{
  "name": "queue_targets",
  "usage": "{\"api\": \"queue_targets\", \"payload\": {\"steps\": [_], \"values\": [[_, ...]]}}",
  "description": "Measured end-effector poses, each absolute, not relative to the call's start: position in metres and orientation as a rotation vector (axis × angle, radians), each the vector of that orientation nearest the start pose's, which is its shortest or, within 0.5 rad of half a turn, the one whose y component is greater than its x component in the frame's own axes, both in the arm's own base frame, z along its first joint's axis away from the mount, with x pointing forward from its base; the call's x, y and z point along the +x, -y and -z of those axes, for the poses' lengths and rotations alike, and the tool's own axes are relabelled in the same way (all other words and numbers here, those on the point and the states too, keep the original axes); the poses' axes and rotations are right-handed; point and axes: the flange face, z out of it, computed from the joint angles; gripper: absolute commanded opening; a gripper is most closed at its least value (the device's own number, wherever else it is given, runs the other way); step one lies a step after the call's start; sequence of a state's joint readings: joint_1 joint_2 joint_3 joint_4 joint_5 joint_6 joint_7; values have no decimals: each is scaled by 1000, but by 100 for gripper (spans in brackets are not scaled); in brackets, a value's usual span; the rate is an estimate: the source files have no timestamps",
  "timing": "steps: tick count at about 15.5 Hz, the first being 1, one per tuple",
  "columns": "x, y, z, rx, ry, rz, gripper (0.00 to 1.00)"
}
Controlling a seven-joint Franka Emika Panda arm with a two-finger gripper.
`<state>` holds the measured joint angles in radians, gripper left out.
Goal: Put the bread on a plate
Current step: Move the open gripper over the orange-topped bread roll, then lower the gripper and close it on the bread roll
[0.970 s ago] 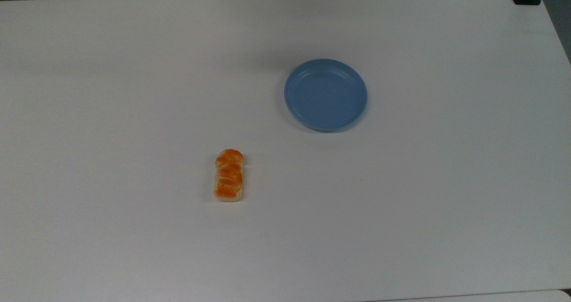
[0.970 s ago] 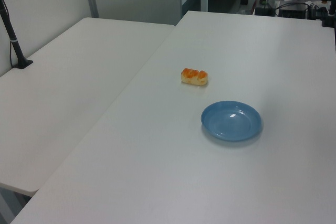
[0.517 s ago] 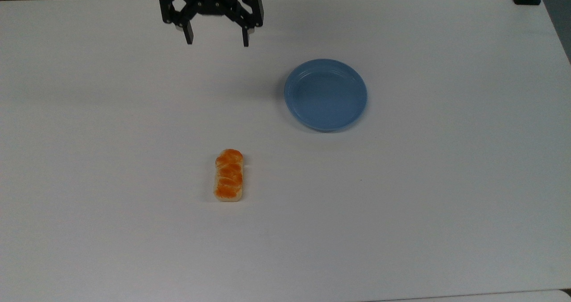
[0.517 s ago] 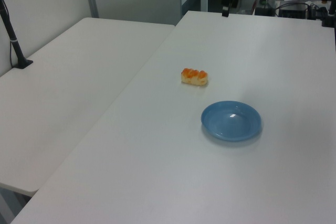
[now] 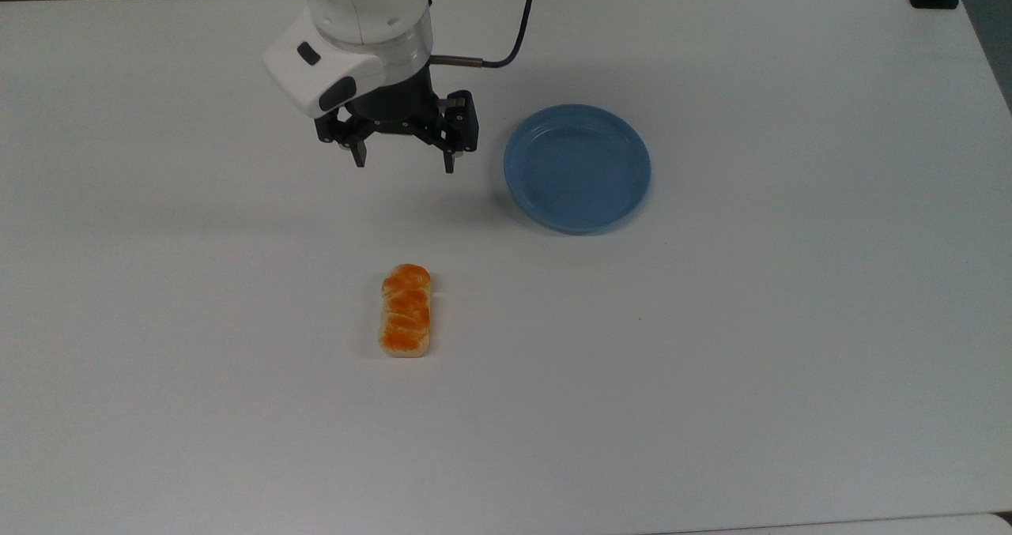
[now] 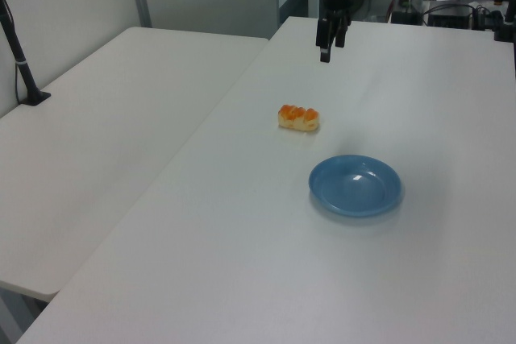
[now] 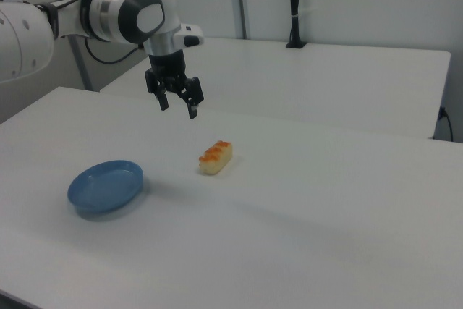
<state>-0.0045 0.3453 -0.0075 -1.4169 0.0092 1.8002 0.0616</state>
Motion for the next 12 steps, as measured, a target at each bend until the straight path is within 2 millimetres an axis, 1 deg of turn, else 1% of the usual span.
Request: {"api": "queue_targets", "payload": {"steps": [3, 5, 8, 12], "values": [[678, 2, -485, -3132, -112, 43, 98], [692, 1, -470, -3133, -111, 43, 98], [705, 1, -454, -3159, -96, 42, 98], [720, -10, -430, -3186, -56, 57, 98]]}}
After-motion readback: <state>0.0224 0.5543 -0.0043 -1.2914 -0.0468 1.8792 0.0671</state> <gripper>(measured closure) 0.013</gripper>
